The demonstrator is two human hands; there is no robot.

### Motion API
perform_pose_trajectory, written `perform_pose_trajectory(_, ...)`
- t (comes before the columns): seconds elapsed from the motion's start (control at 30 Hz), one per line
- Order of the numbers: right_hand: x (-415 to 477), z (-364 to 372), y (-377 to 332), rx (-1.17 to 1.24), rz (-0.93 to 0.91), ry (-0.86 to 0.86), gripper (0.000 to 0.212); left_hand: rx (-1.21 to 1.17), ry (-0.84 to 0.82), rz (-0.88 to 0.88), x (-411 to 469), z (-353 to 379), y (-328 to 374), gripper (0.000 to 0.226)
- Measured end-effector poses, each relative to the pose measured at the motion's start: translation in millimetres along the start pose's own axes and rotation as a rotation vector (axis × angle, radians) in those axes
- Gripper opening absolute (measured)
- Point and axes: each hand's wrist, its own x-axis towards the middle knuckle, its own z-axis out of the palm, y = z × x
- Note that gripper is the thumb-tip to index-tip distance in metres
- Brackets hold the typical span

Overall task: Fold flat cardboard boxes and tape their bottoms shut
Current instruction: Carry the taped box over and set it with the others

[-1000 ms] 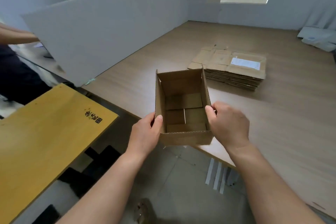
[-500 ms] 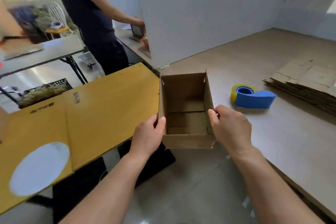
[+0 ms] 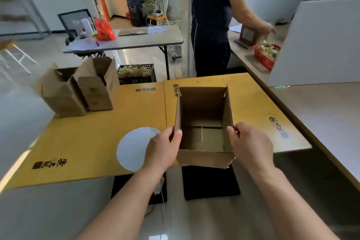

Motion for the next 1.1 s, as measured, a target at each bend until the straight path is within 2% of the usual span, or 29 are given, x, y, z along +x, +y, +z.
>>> perform_pose_trajectory(0.27, 40.7, 61.1, -79.8, 0.007, -0.124, -0.188, 0.032, 0.037, 0.133, -0.113, 42.0, -52.3, -62.4, 0.035)
perform_pose_trajectory(0.53, 111.7, 117.5, -119.0, 0.075, -0.216, -0.243, 0.032, 0.104, 0.16, -0.198, 112.0, -64.5, -82.4, 0.046)
perform_pose_trajectory(0.73, 180.5, 151.1, -144.9, 0.099, -0.265, -0.232, 0.031, 0.197, 0.158, -0.222, 186.5, -74.7, -83.2, 0.042)
perform_pose_trajectory(0.97, 251.4, 186.0, -189.6, 0.076, -0.278, -0.21, 0.031, 0.499, 0.245, -0.121, 263.2, -105.6, -81.9, 0.03)
perform_pose_trajectory(1.1, 280.6, 207.6, -213.0, 0.129, -0.227, -0.189, 0.03, 0.648, 0.212, -0.069, 312.8, -130.7, -93.9, 0.04)
